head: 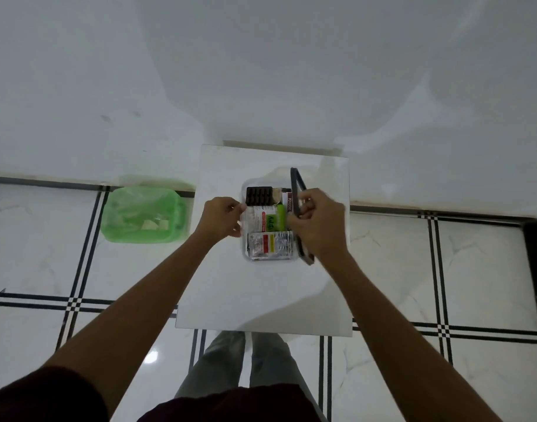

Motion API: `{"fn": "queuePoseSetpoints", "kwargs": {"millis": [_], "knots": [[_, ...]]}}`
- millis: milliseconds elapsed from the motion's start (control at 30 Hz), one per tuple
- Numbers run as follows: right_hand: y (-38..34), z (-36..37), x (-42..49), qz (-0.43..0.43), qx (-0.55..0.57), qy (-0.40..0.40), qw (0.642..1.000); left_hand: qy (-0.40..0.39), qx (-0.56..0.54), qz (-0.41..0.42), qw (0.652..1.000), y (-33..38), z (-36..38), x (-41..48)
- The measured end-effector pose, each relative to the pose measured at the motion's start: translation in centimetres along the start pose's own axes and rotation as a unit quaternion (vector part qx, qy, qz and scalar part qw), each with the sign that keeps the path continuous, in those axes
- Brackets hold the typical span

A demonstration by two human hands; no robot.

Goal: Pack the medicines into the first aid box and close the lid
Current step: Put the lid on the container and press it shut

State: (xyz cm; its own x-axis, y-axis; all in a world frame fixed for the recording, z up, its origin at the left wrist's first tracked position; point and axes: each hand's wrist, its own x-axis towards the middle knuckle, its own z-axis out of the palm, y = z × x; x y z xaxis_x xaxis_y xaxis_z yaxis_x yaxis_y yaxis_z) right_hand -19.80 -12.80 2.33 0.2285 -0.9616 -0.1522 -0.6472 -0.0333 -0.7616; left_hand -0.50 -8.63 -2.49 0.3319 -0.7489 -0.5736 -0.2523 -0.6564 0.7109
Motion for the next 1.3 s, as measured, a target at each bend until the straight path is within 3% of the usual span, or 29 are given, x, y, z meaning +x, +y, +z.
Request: {"fn": "queuePoseSetpoints", "kwargs": {"millis": [133,267,400,467,533,667,800,1000,1167,1300], "knots": [[-0.9,3.9,-1.5,-0.074,-0.084,0.032,0.993,0.151,0.065,0.057,0.985,1.7,0.4,-0.6],[-1.3,7.6,-3.0,-0.122,-0.105,0.022,0.987,0.034,-0.043,0.018,0.998,3.3,1.2,-1.6],[-1.4,8.5,-3.7,-0.17,-0.108,0.012,0.979,0.064,-0.005,0.012,0.998,2.0,1.2,-1.2],[-1.1,7.6,-3.6,-0.129,-0.116,0.05,0.984,0.083,-0.012,0.0,0.997,1.0,1.0,-1.0],[0.0,6.1,-3.3,-0.034,-0.158,0.09,0.983,0.1,-0.029,-0.01,0.994,0.3,0.7,-1.3],[3.2,3.4,-2.7,0.172,-0.131,0.006,0.976,0.128,-0.017,-0.008,0.992,-0.7,0.4,-1.8],[4.6,2.3,-2.5,0.18,-0.084,-0.035,0.979,0.136,-0.011,0.024,0.99,-0.6,0.9,-1.4],[5.1,2.1,-2.1,0.178,-0.043,-0.029,0.983,0.156,0.01,0.023,0.987,-0.3,0.8,-0.7],[4.9,2.3,-2.3,0.168,-0.046,-0.014,0.985,0.108,0.062,0.012,0.992,-2.7,1.9,-4.4],[5.3,2.3,-2.5,0.159,-0.044,-0.032,0.986,0.087,-0.009,-0.022,0.996,-4.4,3.4,-7.4]]}}
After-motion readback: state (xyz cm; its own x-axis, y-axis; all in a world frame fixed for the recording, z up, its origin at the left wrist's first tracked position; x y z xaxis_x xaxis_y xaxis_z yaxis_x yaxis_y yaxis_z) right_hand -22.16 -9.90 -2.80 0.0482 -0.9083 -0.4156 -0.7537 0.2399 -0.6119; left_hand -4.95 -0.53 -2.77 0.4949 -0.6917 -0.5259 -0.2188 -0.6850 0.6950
